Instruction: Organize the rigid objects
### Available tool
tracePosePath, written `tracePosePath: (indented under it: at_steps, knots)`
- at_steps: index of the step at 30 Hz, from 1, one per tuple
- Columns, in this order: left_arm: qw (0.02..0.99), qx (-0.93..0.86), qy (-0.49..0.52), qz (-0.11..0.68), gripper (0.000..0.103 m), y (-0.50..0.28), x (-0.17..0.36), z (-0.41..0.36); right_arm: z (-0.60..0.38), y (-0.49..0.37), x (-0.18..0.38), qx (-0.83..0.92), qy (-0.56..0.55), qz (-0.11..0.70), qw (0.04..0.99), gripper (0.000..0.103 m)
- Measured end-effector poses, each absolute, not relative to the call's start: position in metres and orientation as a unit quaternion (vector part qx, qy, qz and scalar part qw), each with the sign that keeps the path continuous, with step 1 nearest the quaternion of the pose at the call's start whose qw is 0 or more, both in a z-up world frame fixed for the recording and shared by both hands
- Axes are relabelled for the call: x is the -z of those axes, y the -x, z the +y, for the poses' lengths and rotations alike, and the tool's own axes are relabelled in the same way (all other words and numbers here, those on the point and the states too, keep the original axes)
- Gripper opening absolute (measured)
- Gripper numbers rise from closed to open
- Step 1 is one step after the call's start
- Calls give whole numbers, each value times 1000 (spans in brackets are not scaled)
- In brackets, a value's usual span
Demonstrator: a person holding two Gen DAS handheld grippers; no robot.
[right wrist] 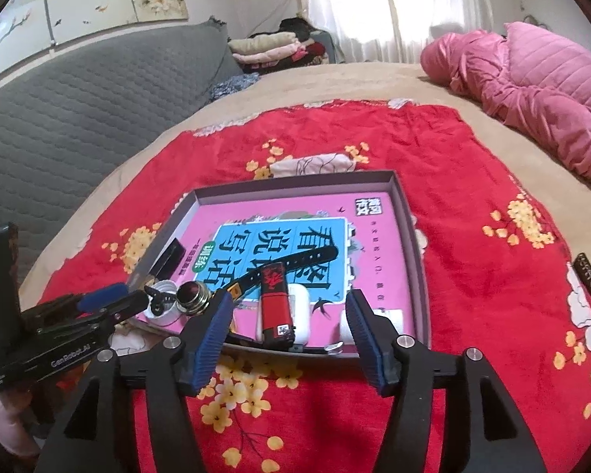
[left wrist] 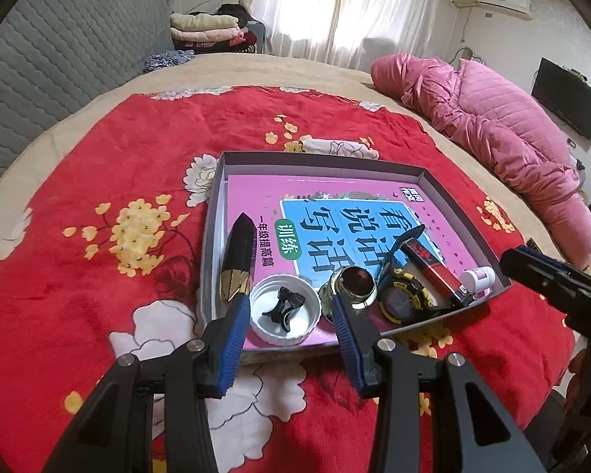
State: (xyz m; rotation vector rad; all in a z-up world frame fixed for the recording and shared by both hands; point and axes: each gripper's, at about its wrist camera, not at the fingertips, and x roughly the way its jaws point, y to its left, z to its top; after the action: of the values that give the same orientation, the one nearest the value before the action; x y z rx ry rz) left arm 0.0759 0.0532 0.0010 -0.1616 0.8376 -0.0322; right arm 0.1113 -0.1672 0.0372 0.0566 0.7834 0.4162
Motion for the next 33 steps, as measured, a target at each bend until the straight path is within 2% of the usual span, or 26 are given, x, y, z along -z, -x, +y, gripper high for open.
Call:
tracePosePath:
  at_steps: [6,8,10,33]
  knots:
    - [910,13,61,410,45,-67,-6,42,-175,-95,-48,-200,-35,359,911,72]
    - [913,7,51,406,57,-62,-11,38,-177,-87,-51,-198,-29,352,914,73]
    - [914,7,45,402,62,-59,-15,33,-177,-80,-52,-196,-27,352,915,74]
    - [922,-9,57,384,62,-13,-46,9,-174,-14,-54,-180,13,323,929,76]
